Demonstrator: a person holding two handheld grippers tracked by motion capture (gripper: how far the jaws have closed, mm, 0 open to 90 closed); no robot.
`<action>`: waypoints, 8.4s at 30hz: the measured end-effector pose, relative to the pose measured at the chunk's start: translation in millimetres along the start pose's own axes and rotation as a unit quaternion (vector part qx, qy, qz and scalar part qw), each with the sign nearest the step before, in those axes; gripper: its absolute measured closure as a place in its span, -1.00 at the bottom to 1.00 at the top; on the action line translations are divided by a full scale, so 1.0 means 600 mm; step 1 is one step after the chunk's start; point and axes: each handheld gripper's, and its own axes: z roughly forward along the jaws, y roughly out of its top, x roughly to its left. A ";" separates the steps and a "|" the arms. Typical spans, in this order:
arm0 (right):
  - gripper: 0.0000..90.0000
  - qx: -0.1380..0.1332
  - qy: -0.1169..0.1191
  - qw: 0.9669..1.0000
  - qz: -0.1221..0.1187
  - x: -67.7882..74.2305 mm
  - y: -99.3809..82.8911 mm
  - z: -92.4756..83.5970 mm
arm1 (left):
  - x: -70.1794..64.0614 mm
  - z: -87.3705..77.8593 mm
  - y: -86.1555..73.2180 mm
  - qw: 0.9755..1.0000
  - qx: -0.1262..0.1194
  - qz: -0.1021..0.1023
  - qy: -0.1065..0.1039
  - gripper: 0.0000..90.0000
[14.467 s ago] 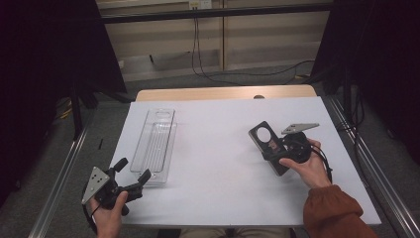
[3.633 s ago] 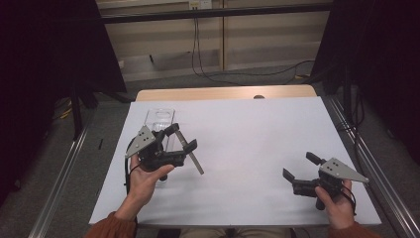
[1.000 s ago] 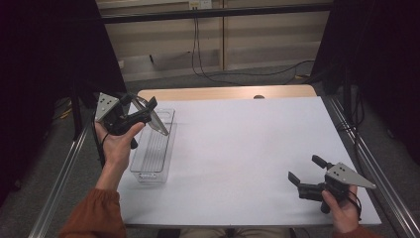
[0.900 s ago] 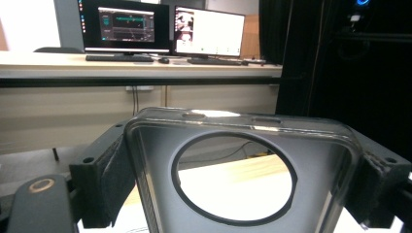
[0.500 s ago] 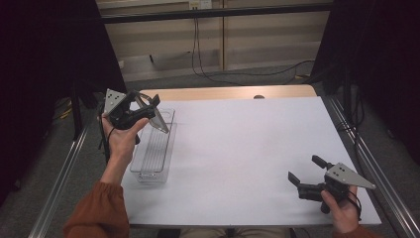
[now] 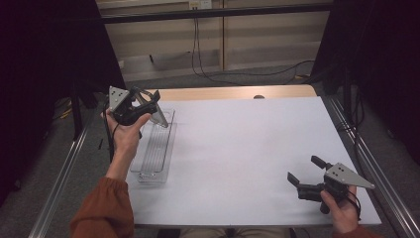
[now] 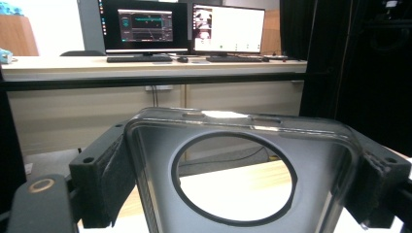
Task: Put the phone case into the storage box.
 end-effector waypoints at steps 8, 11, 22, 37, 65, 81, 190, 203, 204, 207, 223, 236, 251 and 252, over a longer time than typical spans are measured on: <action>-1.00 0.000 0.000 1.000 0.002 0.000 0.000 -0.001 | 0.002 0.020 -0.010 1.000 0.007 0.004 0.005 -0.70; -1.00 -0.001 0.001 1.000 0.001 0.000 0.000 0.000 | 0.006 0.028 -0.014 1.000 0.005 -0.004 0.004 -0.70; -1.00 -0.001 0.003 1.000 0.001 0.000 0.000 0.000 | 0.020 0.045 -0.026 1.000 0.012 -0.007 0.009 -0.70; -1.00 0.000 0.004 1.000 0.002 0.001 0.000 -0.001 | 0.017 0.072 -0.049 0.999 0.036 0.002 0.011 -0.71; -1.00 0.003 0.010 1.000 0.004 0.000 -0.001 -0.004 | 0.029 0.109 -0.091 0.998 0.059 -0.005 0.035 -0.71; -1.00 0.003 0.016 1.000 0.009 -0.001 -0.002 -0.003 | 0.032 0.134 -0.088 0.997 0.068 -0.007 0.043 -0.77; -1.00 0.007 0.014 1.000 0.006 0.003 -0.003 0.001 | 0.004 -0.014 -0.066 0.998 0.026 -0.008 -0.065 -0.86; -1.00 0.007 0.013 1.000 0.005 0.004 -0.002 0.002 | -0.013 -0.060 -0.058 0.997 0.010 -0.007 -0.082 -0.88; -1.00 0.006 0.013 1.000 0.005 0.004 -0.002 0.002 | -0.011 -0.066 -0.058 0.996 0.014 -0.002 -0.085 -0.88; -1.00 0.008 0.011 1.000 0.007 0.003 -0.002 0.001 | -0.013 -0.083 -0.058 0.996 0.012 -0.001 -0.087 -0.88; -1.00 0.007 0.009 1.000 0.008 0.004 -0.001 0.002 | -0.014 -0.160 -0.078 0.996 0.012 0.012 -0.083 -0.92; -1.00 0.006 0.007 1.000 0.010 0.004 -0.001 0.001 | -0.018 -0.226 -0.121 0.998 0.017 0.003 -0.068 -0.94; -1.00 0.004 0.001 1.000 0.012 0.002 -0.001 0.001 | -0.025 -0.286 -0.161 0.997 0.032 -0.004 -0.063 -0.96; -1.00 0.004 0.000 1.000 0.011 0.002 -0.001 0.001 | -0.023 -0.289 -0.163 0.998 0.033 -0.004 -0.060 -0.96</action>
